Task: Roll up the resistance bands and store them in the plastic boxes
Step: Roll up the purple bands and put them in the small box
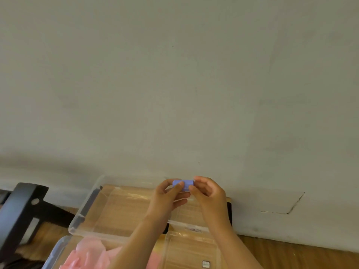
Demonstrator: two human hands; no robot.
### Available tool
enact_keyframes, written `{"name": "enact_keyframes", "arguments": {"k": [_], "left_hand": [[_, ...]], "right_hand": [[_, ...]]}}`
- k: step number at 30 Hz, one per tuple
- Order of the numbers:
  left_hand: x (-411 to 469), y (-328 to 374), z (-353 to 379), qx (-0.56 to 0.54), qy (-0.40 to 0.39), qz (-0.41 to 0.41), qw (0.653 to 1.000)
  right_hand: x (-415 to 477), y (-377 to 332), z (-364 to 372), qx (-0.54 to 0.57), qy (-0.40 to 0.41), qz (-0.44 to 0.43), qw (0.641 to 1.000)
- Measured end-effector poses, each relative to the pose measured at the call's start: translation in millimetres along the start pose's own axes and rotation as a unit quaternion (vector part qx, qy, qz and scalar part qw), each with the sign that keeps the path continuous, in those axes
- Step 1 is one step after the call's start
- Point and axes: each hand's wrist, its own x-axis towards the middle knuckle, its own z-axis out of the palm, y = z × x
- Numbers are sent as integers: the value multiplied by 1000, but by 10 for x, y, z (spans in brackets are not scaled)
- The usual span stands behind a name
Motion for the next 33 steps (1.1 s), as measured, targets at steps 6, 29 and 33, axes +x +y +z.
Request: {"name": "enact_keyframes", "arguments": {"k": [6,29,33], "left_hand": [[478,-377,-217,45,-1,-22,999],[1318,-1867,-1090,665,-78,269,692],[1378,-1921,-1030,654,-63,278,701]], "right_hand": [[281,518,95,-31,13,28,999],[1307,2082,76,69,64,322,942],[1439,2285,112,19,56,329,943]]}}
